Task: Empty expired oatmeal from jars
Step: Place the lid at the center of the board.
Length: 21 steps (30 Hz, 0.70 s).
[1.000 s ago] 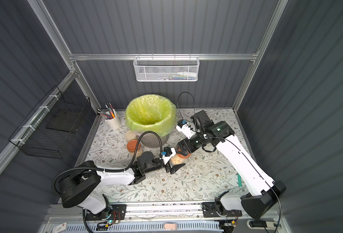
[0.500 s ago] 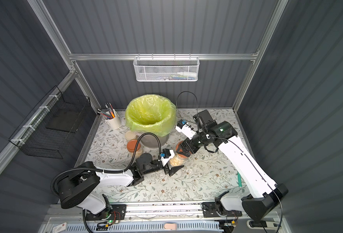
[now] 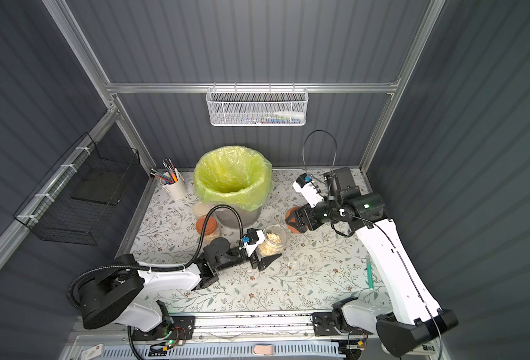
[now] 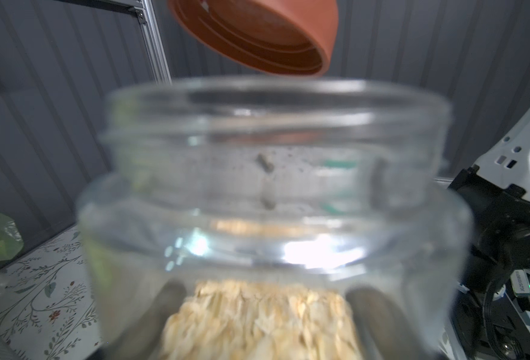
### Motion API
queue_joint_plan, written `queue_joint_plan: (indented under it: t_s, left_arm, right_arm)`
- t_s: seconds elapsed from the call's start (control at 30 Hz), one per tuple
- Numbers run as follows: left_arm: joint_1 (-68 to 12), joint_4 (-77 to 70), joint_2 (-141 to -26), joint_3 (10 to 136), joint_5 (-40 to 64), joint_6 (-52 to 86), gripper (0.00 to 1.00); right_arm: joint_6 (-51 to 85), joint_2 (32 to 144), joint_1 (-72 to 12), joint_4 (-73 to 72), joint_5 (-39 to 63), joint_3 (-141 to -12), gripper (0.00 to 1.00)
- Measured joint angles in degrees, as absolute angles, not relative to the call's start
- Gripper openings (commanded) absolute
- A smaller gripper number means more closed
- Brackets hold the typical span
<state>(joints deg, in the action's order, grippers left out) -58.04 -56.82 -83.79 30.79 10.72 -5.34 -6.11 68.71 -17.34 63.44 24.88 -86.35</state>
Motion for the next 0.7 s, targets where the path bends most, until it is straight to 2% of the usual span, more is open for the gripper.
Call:
queue_joint_plan:
  t_s: [0.17, 0.37, 0.7]
  left_arm:
    - [-58.1, -54.7, -80.1, 29.4, 9.2, -5.4, 0.19]
    - [-58.1, -49.9, -77.0, 28.2, 7.0, -6.0, 0.19]
    - [-58.1, -43.6, -72.5, 27.2, 4.7, -6.5, 0.18]
  right_arm:
    - [-0.1, 66.8, -13.5, 58.6, 23.7, -79.0, 0.57]
    - [9.5, 66.7, -12.7, 51.4, 15.6, -66.9, 0.57]
    - [22.5, 72.7, -12.1, 42.5, 8.5, -56.1, 0.61]
